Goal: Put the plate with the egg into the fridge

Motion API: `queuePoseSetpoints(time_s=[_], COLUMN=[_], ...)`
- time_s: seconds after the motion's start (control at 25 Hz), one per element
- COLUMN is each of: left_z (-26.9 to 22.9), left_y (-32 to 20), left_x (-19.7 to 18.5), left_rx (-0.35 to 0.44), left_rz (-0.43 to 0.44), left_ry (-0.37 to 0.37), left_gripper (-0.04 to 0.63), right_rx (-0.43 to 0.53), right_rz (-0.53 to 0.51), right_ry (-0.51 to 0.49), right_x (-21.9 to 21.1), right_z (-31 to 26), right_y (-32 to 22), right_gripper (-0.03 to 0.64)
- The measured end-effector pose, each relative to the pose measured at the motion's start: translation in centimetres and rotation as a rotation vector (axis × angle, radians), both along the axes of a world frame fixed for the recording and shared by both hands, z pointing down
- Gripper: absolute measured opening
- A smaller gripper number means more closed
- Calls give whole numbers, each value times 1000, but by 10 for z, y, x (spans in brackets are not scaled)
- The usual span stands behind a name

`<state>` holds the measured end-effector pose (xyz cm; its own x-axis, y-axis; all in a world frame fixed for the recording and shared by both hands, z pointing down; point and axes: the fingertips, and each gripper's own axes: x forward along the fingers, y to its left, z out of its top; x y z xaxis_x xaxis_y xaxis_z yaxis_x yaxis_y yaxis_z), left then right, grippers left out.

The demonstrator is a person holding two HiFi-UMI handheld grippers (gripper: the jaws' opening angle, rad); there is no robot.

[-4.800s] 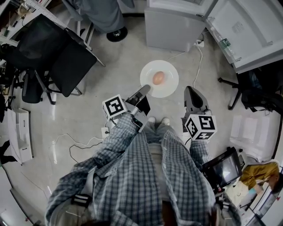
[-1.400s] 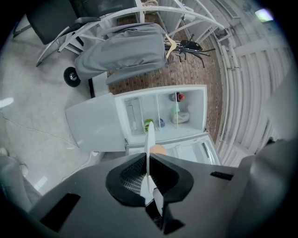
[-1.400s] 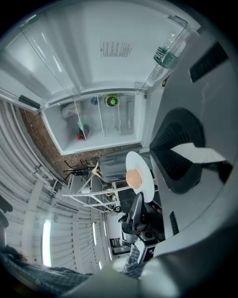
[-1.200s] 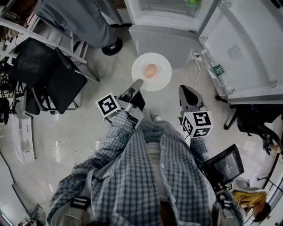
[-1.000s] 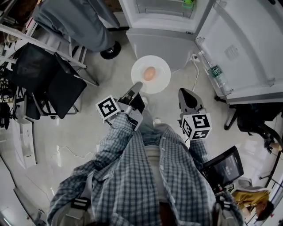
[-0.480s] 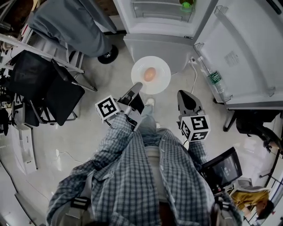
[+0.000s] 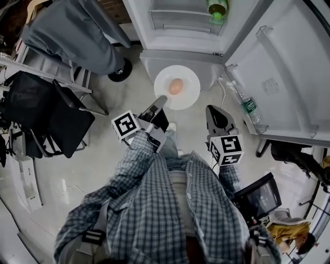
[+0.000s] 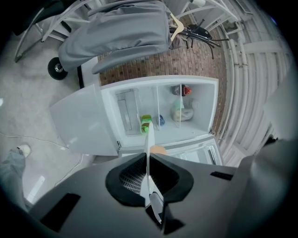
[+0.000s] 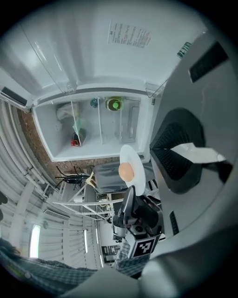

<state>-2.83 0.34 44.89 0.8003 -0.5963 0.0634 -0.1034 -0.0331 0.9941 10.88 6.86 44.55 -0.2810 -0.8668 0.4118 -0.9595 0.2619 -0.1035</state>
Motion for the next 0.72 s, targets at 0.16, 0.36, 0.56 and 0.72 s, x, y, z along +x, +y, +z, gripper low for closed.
queuePoseSetpoints(time_s=[0.16,0.36,0.56,0.72], left_z=[1,1,2,6], left_y=[-29,-64,-94,-114], left_x=[-4,-12,-15,-15], left_rx=[1,4,9,12], left_rz=[6,13,38,61], left_ry=[4,11,19,21], left_gripper=[17,15,15,16], right_rx=[0,10,12,16], right_rz=[12,22,35,55], right_ry=[22,37,56,56], right_x=[-1,-6,-11,-14], right_z=[3,-1,-1,-1], right_y=[-25,-58,-88,-107], right_gripper=[6,6,6,6])
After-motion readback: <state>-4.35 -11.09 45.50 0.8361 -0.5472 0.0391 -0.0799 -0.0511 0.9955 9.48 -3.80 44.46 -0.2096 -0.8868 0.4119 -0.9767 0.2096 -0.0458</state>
